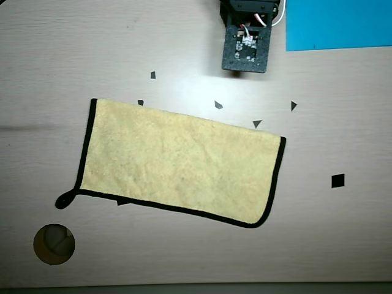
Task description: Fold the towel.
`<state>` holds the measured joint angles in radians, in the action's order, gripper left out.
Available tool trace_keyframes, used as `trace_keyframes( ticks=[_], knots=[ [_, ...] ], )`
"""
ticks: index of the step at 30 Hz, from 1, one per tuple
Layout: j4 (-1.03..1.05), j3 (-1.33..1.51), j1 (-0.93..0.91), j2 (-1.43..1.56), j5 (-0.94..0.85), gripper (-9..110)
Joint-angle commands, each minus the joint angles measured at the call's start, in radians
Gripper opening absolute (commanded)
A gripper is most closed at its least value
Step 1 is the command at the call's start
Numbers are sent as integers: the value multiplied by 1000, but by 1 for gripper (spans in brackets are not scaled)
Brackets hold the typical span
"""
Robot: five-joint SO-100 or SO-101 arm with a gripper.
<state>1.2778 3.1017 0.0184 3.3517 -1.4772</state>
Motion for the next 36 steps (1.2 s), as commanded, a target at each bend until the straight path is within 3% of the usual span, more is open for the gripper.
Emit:
trace_keyframes(
  ticks=[1, 5, 9, 17, 25, 36],
  knots=[
    [6, 40, -20, 3, -9, 6],
    [-40, 40, -49, -40, 49, 0],
    [-222, -8, -192, -192, 184, 0],
    [-364, -472, -495, -767, 699, 6],
    [-439, -887, -577, -1210, 1163, 14],
    [-713, -1012, -649, -1459, 1356, 18]
  ],
)
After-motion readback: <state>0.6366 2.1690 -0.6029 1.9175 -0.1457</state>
